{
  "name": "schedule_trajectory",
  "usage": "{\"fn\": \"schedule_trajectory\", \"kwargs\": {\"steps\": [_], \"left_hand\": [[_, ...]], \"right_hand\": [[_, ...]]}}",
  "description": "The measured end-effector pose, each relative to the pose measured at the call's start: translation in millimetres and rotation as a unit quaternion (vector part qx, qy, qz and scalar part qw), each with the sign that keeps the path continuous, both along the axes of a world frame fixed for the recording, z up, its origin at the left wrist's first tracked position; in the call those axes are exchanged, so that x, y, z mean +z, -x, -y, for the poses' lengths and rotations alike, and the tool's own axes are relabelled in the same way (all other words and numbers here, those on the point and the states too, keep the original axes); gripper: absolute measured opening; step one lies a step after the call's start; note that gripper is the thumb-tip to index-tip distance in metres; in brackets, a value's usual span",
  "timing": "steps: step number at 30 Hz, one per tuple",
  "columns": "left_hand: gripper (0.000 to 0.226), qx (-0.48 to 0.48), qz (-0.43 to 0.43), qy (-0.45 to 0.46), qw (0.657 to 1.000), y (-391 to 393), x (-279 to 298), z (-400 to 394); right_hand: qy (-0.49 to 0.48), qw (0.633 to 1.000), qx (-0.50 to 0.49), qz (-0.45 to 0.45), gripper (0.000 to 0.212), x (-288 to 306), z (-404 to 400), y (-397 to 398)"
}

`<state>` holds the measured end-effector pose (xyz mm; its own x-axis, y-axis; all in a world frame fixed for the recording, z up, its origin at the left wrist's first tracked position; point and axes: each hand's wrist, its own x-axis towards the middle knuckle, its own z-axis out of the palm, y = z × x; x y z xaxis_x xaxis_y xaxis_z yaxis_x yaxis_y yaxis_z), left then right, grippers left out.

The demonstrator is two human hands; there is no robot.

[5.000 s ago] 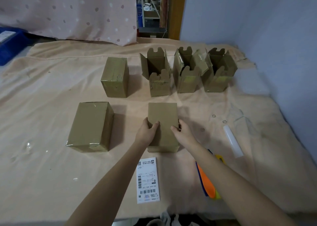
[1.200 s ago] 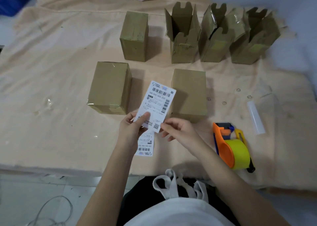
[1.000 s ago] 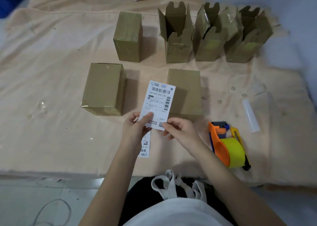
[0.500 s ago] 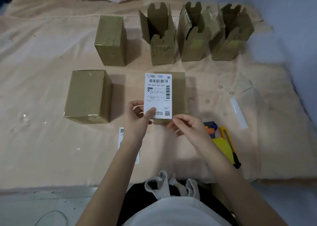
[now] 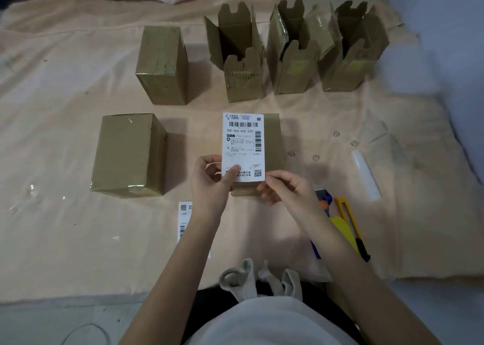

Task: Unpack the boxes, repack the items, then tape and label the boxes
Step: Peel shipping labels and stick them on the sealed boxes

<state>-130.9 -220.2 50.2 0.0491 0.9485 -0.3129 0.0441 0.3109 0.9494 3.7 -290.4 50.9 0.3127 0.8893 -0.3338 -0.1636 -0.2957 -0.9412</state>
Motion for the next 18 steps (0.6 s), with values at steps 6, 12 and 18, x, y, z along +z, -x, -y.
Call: {"fn": "schedule_trajectory", "kwargs": {"steps": [6,12,18], "left_hand": [[0.025,0.008,-0.005,-0.001,1.000,0.0,-3.8,-4.6],[0.034,-0.016,-0.056,0.000,0.998,-2.6,-12.9,-9.5],[0.040,-0.203,-0.293,-0.247,0.901,-5.9,-32.2,-3.0]], "right_hand": [[-0.002,1.000,-0.001,-0.003,0.017,-4.5,-4.5,-0.1],[-0.006,1.000,0.003,0.021,0.016,-11.4,-7.8,-1.4],[0.026,0.994,0.006,0.102,0.021,-27.6,-10.5,-1.2]]}}
